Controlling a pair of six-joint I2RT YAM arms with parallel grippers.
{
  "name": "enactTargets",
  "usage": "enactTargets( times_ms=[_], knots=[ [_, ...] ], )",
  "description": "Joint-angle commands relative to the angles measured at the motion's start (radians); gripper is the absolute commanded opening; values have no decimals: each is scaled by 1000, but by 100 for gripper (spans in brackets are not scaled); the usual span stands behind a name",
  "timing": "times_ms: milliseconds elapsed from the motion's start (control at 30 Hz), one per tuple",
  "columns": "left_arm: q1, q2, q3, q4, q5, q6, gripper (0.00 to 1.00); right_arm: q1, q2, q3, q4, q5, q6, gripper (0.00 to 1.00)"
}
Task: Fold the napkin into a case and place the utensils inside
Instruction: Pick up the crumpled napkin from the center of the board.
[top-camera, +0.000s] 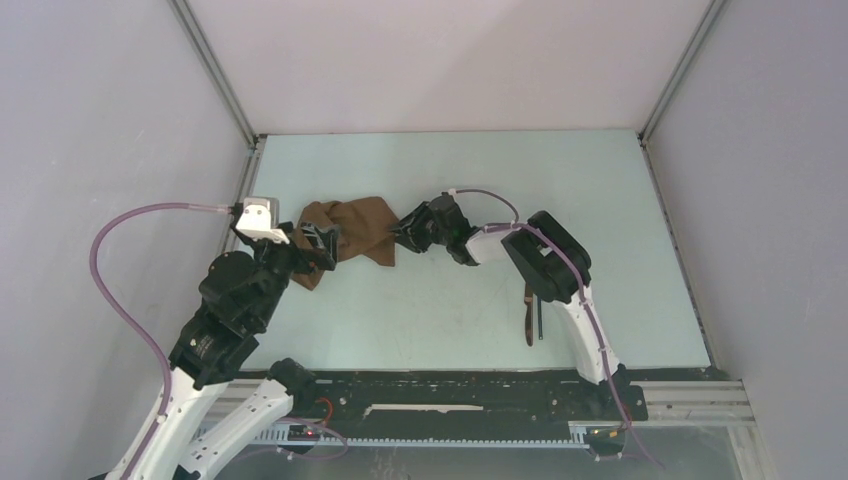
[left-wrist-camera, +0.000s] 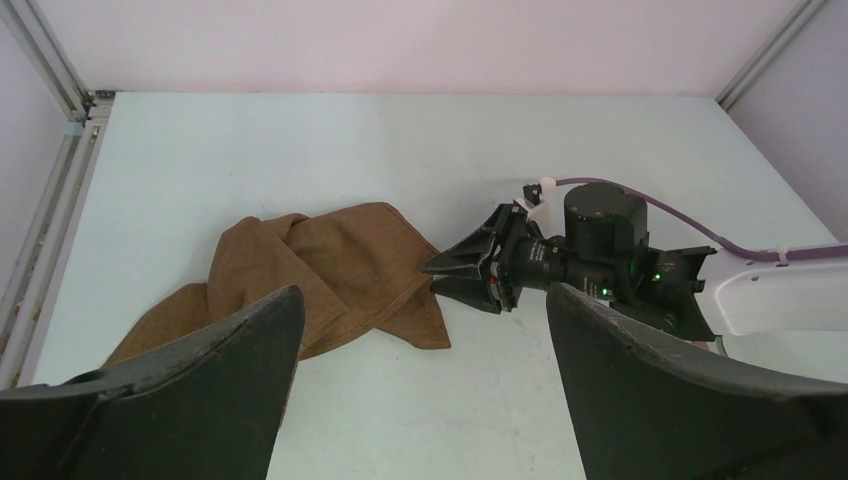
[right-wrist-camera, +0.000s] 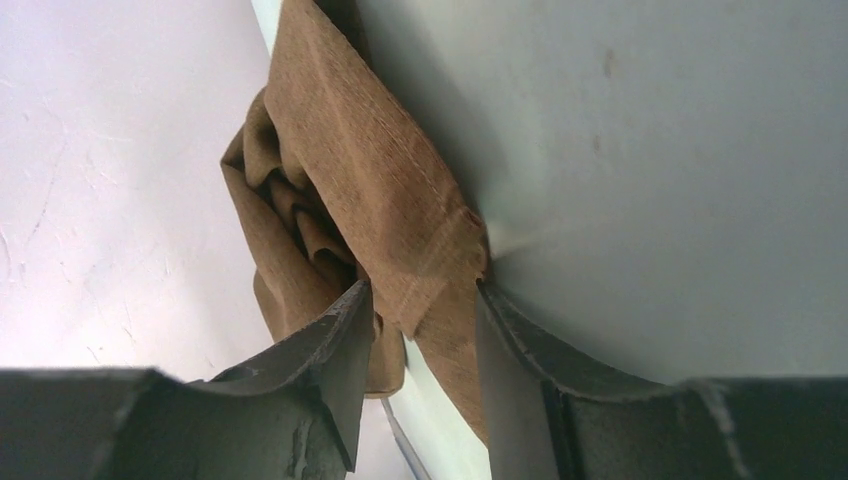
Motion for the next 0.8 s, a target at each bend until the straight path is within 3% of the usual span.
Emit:
enactTargets(
  times_ms=[0,200,333,367,433,667,767],
  knots=[
    [-12,3,24,19,-42,38,100,0,40,69,32,-1,34,48],
    [-14,3,24,8,-26,26,100,2,108,156,31,-25,62,33],
    [-14,4,22,-1,-7,4,100,-7,99,172,22,-22,61,37],
    [-14,7,22,-6,-2,-6,100,-14,87,170,26,-35,58,28],
    [-14,14,21,-19,10,-30,100,-39,37,150,30,-81,60,0],
    [-13,60,-59,-50,118,-219,99,-100,-336,-171,-174,-129,5,0],
    [-12,154,-113,-51,168,-343,96,-128,-487,-338,-156,-137,-15,0]
  ],
)
